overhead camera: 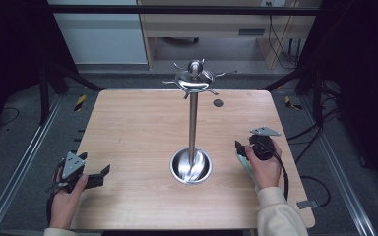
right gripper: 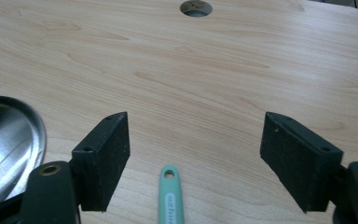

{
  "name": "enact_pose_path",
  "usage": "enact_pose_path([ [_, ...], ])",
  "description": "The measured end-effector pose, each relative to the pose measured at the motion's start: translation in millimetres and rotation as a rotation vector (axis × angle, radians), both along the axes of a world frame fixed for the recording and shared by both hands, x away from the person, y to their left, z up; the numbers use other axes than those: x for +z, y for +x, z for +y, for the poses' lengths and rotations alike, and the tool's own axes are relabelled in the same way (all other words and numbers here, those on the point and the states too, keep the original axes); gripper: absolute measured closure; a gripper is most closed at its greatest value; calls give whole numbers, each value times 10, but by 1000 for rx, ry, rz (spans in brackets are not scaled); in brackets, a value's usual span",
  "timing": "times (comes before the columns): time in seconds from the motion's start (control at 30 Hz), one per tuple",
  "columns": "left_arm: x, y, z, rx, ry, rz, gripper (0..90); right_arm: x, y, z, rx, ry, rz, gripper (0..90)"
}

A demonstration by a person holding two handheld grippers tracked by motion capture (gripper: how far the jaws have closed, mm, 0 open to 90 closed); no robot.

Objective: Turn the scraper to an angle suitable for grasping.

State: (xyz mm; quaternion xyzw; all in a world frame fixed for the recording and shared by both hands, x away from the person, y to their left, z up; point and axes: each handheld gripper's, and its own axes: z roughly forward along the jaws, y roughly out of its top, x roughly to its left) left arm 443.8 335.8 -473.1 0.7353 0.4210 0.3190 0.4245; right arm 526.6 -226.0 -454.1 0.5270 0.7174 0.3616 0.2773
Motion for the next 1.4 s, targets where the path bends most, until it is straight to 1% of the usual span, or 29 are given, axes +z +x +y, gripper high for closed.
enact_pose_path([
  [0.03, -1, -4, -15, -7, 8, 8, 30, 0, 0, 0, 0, 0, 0, 249],
  [0.07, -1, -6, -30, -16, 16, 15, 29, 15, -13, 31, 19, -6, 9, 288],
  [0.1, -3, -7, -42, -22, 19, 18, 29, 15, -13, 31, 19, -6, 9, 288],
  [0.13, -3, -4, -55, -32, 24, 24, 29, 23, -21, 51, 24, -4, 12, 310],
  [0.17, -3, -1, -67, -37, 27, 25, 29, 33, -29, 87, 45, -5, 22, 310],
  [0.2, -3, 1, -75, -40, 35, 25, 30, 34, -41, 148, 74, -27, 50, 316],
  [0.27, -7, 1, -82, -39, 36, 32, 30, 25, -60, 202, 100, -43, 63, 319],
  [0.33, -11, -7, -70, -32, 30, 38, 30, 22, -71, 247, 120, -53, 67, 342],
  [0.37, -12, -13, -58, -28, 26, 41, 30, 22, -71, 247, 120, -53, 67, 342],
  [0.4, -15, -29, -32, -17, 22, 43, 31, 19, -74, 281, 138, -58, 66, 374],
  [0.43, -15, -29, -32, -17, 22, 43, 31, 19, -74, 281, 138, -58, 66, 374],
  [0.5, -14, -39, -9, -4, 12, 47, 32, 3, -74, 312, 159, -56, 76, 437],
  [0.53, -10, -41, -1, -1, 5, 47, 32, -15, -73, 348, 182, -66, 90, 487],
  [0.57, -8, -40, 5, 1, 3, 46, 32, -22, -72, 366, 196, -71, 95, 519],
  [0.6, -4, -27, 3, 5, 11, 46, 33, -26, -72, 385, 208, -78, 105, 561],
  [0.63, -4, -27, 3, 5, 11, 46, 33, -33, -70, 403, 219, -87, 114, 592],
  [0.67, -4, -21, 1, 5, 12, 46, 33, -33, -70, 403, 219, -87, 114, 592],
  [0.7, -4, -14, -4, 2, 11, 46, 34, -52, -62, 431, 237, -96, 145, 648],
  [0.73, -3, -12, -11, 0, 12, 47, 35, -61, -62, 439, 243, -103, 153, 677],
  [0.8, 1, -15, -31, -7, 22, 45, 36, -73, -67, 440, 249, -119, 164, 730],
  [0.83, 7, -26, -57, -20, 34, 40, 36, -86, -63, 436, 246, -123, 174, 760],
  [0.93, 7, -41, -84, -30, 51, 39, 36, -104, -51, 430, 247, -124, 189, 801],
  [0.97, 3, -46, -92, -34, 55, 39, 36, -129, -30, 427, 241, -121, 206, 846],
  [1.0, 0, -48, -98, -35, 55, 42, 36, -129, -30, 427, 241, -121, 206, 846],
  [1.1, -9, -49, -102, -35, 63, 48, 36, -150, -9, 402, 236, -114, 222, 900],
  [1.2, -9, -47, -86, -31, 56, 45, 37, -168, 7, 399, 233, -118, 239, 900],
  [1.33, -10, -52, -80, -29, 56, 46, 38, -163, 21, 390, 224, -120, 237, 900],
  [1.37, -5, -55, -79, -30, 55, 42, 38, -169, 23, 388, 224, -112, 241, 900],
  [1.4, 0, -55, -80, -30, 48, 41, 38, -176, 26, 380, 222, -122, 245, 900],
])
